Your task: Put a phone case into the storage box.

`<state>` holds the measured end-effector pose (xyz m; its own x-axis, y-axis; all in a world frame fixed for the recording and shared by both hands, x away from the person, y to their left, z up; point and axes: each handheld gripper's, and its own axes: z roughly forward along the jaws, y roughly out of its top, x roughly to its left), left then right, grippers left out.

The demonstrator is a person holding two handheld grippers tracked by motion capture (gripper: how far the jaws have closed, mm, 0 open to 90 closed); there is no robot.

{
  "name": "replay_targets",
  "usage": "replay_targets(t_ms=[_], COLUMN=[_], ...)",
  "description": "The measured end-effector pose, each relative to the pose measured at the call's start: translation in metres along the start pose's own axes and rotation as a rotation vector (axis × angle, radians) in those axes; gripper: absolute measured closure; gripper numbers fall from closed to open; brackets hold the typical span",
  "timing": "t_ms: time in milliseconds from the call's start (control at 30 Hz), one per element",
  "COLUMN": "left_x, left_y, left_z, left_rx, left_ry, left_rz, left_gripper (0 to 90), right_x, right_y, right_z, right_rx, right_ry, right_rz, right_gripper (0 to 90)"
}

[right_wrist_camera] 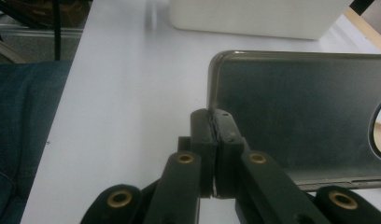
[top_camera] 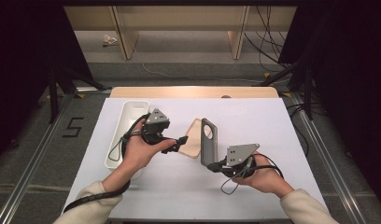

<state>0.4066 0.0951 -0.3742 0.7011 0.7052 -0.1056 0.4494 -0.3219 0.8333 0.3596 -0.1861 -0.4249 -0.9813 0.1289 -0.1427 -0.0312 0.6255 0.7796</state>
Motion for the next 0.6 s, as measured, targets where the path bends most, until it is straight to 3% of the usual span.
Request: replay_targets(t_ms=[367, 600], left_x=[0.001, -0.002], left_y=[0.025, 0.031], left_z=[0.031, 0.047], left_rx=[0.074, 0.087], left_ry=[-0.021, -0.044], left_rz=[-0.036, -0.071], left_gripper=[15.4, 15.8], right_x=[0.003, 0.003], right_y=[0.003, 0.004], right_z=[0.004, 0.005], right_rx=[-0.002, 0.014], right_ry=[0.004, -0.004], right_rz=[-0.019, -0.033], right_gripper=[89.4, 89.4])
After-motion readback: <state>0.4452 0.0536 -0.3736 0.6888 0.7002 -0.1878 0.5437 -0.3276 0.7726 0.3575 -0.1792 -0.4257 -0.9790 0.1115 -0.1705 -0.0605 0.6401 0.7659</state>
